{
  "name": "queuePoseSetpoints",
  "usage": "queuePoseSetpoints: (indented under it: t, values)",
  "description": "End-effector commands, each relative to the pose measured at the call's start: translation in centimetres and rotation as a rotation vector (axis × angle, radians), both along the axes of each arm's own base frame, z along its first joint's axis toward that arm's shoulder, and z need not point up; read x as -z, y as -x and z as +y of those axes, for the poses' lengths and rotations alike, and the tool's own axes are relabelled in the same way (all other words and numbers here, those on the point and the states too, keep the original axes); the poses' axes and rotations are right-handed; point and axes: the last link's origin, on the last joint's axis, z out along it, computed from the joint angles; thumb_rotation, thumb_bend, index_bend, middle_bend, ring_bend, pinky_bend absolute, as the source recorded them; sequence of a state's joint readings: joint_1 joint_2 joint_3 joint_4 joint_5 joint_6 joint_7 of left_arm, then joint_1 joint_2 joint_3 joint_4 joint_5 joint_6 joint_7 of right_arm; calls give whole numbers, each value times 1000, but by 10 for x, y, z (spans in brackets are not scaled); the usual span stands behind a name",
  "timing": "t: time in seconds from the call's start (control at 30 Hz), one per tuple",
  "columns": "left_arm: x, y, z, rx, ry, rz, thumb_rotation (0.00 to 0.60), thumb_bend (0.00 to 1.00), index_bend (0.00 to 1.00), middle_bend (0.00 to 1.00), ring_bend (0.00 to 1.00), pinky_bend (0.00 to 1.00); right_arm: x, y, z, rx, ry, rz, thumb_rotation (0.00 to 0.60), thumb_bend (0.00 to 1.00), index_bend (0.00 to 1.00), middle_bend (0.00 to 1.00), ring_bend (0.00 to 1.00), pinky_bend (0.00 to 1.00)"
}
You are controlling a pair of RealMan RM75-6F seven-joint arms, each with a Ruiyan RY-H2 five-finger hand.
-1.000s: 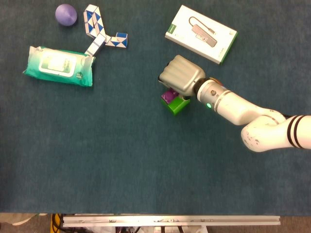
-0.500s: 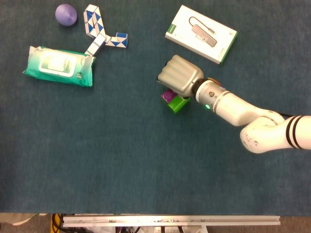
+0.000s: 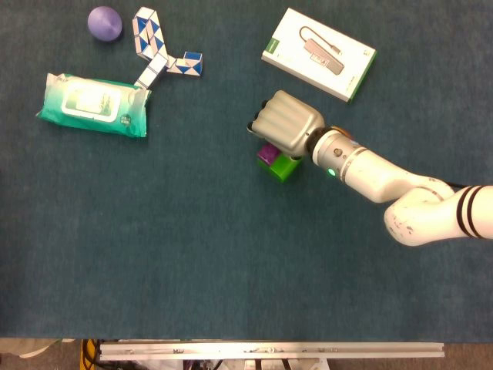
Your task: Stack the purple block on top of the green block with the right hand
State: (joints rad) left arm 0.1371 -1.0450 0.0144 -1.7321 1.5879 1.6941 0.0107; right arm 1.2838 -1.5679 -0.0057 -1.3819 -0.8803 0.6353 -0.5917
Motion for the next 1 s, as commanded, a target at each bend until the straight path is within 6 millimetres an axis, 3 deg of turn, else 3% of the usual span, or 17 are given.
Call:
queuePoseSetpoints:
  t: [0.03, 1.0]
  values:
    - [0, 0, 0, -1, 0, 0, 600, 228, 297, 342, 304, 190, -1, 0, 0, -1, -1, -9, 600, 205, 393, 436, 350, 472]
    - [-1, 2, -1, -9, -2, 2, 600, 228, 297, 341, 305, 190, 10, -7, 14, -67, -25, 15, 600, 172, 395, 436, 350, 439]
